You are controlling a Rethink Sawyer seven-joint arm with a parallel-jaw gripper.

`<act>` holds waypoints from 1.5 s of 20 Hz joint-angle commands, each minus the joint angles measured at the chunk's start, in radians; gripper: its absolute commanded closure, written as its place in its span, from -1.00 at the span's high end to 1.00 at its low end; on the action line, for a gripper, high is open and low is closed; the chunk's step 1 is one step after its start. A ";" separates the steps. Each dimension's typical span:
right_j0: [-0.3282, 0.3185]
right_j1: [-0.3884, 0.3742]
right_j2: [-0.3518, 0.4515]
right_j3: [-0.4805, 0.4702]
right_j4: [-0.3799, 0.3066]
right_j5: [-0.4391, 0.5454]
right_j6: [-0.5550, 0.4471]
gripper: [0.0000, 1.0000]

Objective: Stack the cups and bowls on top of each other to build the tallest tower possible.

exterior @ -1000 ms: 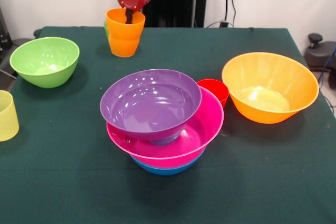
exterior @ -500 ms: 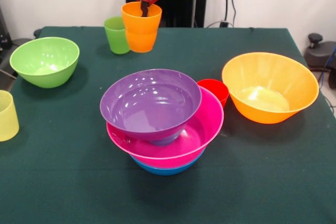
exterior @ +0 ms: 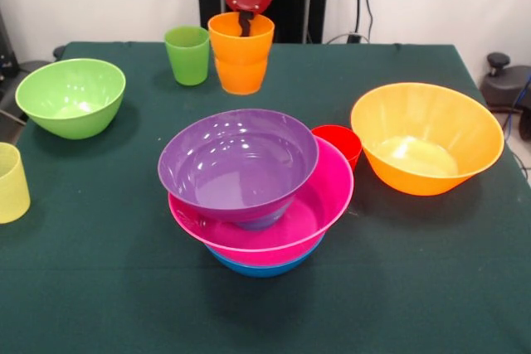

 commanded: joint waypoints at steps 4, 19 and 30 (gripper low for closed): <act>-0.018 0.051 0.127 -0.169 -0.033 -0.099 0.113 -1.00; -0.069 0.132 0.106 -0.337 -0.063 -0.152 0.153 -1.00; -0.088 0.165 0.063 -0.387 -0.087 -0.192 0.167 -1.00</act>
